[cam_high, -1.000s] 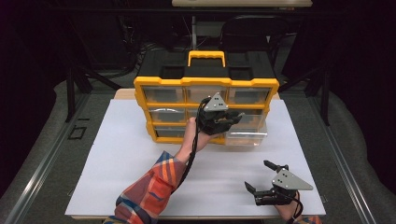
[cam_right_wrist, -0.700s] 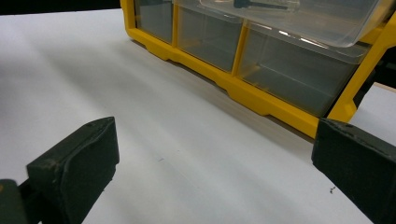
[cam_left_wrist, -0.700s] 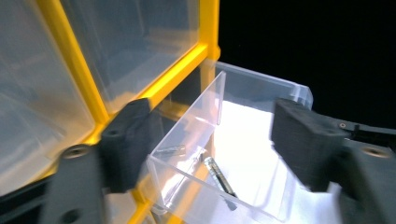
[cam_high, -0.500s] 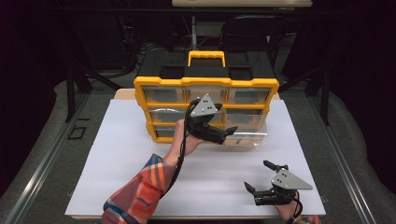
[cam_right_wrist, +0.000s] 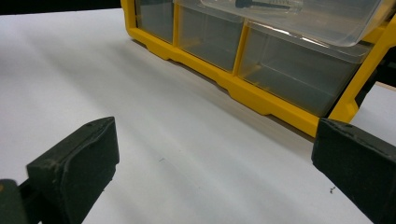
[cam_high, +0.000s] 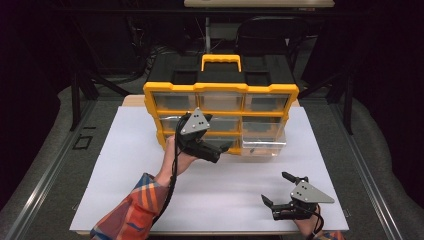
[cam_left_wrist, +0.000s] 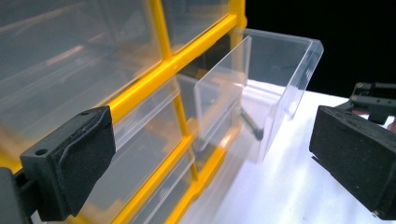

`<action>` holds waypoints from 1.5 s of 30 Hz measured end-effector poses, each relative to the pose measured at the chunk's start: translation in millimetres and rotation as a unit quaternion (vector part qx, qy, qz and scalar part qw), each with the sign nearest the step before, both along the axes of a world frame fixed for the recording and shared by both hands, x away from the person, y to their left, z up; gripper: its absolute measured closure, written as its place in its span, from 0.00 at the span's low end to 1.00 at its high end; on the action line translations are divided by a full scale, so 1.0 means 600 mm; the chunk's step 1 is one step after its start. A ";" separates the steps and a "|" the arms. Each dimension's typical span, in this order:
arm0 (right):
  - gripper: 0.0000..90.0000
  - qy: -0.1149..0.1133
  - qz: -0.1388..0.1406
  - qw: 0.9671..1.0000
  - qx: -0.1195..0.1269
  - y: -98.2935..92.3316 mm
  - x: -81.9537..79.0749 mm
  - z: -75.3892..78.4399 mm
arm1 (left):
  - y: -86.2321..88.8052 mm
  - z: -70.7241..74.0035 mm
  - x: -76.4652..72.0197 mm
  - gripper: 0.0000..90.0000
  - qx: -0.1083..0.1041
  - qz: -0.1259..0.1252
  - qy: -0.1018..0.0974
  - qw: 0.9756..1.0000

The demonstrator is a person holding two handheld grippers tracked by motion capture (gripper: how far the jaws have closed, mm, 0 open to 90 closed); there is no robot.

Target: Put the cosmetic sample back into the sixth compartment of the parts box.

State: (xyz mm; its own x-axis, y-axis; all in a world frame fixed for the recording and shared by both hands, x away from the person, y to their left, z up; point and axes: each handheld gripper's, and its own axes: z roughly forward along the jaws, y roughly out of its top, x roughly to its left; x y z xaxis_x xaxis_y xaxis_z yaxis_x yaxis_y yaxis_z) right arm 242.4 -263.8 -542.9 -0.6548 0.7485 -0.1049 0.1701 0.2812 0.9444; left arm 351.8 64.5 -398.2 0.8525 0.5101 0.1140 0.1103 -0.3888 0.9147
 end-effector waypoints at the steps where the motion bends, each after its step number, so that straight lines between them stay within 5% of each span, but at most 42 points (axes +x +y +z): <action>1: 0.00 0.001 0.001 1.000 -0.001 0.000 0.000 0.000 | 0.004 -0.001 -0.003 0.00 0.001 0.003 -0.001 1.000; 16: 0.00 0.004 -0.003 1.000 0.000 -0.001 0.001 0.000 | 0.087 -0.031 -0.045 0.00 0.012 0.065 -0.014 0.998; 27: 0.00 0.005 -0.004 1.000 -0.001 0.000 0.001 -0.001 | 0.142 -0.092 -0.075 0.00 0.020 0.101 0.009 0.995; 45: 0.00 0.006 -0.003 1.000 -0.001 0.001 0.000 -0.001 | 0.205 -0.182 -0.113 0.00 0.002 0.152 0.043 0.987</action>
